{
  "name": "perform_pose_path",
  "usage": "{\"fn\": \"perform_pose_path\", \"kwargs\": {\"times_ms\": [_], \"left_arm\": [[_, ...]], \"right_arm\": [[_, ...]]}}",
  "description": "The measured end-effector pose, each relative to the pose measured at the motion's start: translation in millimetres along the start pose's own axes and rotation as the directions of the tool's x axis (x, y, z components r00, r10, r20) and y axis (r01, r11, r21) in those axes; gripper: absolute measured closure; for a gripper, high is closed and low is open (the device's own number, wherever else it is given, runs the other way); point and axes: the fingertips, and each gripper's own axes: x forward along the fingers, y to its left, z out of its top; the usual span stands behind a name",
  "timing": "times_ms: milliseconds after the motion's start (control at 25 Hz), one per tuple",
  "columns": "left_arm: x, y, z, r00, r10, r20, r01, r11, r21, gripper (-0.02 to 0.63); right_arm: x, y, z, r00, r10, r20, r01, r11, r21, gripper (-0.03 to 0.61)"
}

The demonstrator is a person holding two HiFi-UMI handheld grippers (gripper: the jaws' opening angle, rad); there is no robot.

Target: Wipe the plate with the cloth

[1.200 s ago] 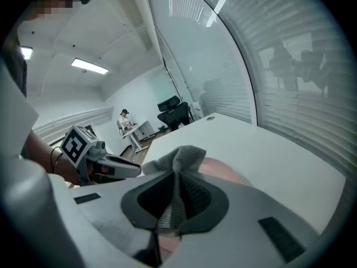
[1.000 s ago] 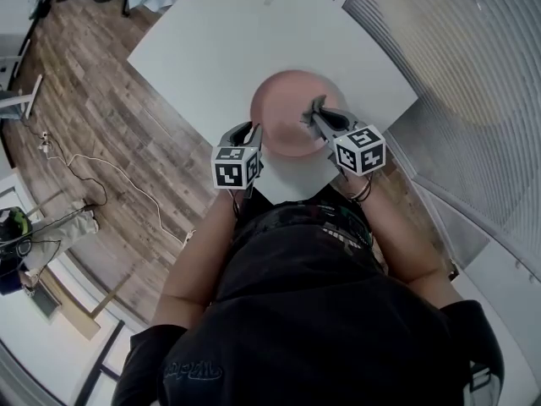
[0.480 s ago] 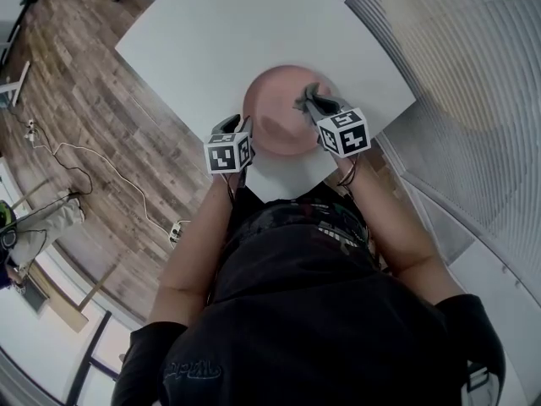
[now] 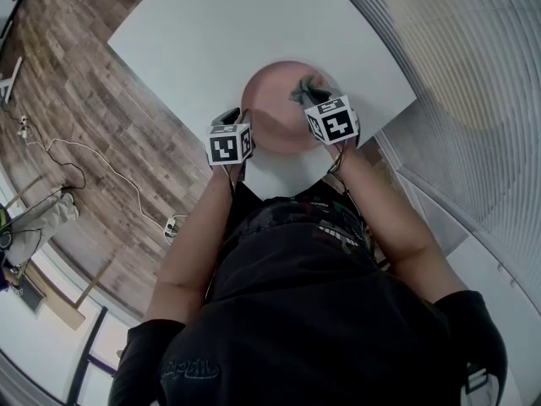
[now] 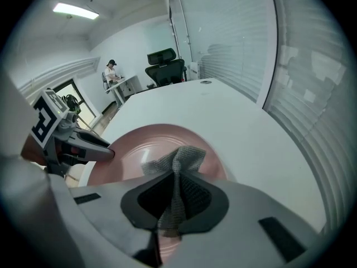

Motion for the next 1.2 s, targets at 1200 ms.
{"fn": "perform_pose_path", "kwargs": {"times_ms": [1200], "left_arm": [[6.8,-1.9,3.4,1.000,-0.019,0.015,0.021,0.995,-0.096,0.575]], "right_arm": [[65.6,97.8,35.6,0.968,0.166,-0.187,-0.226,0.901,-0.369,0.535]]}}
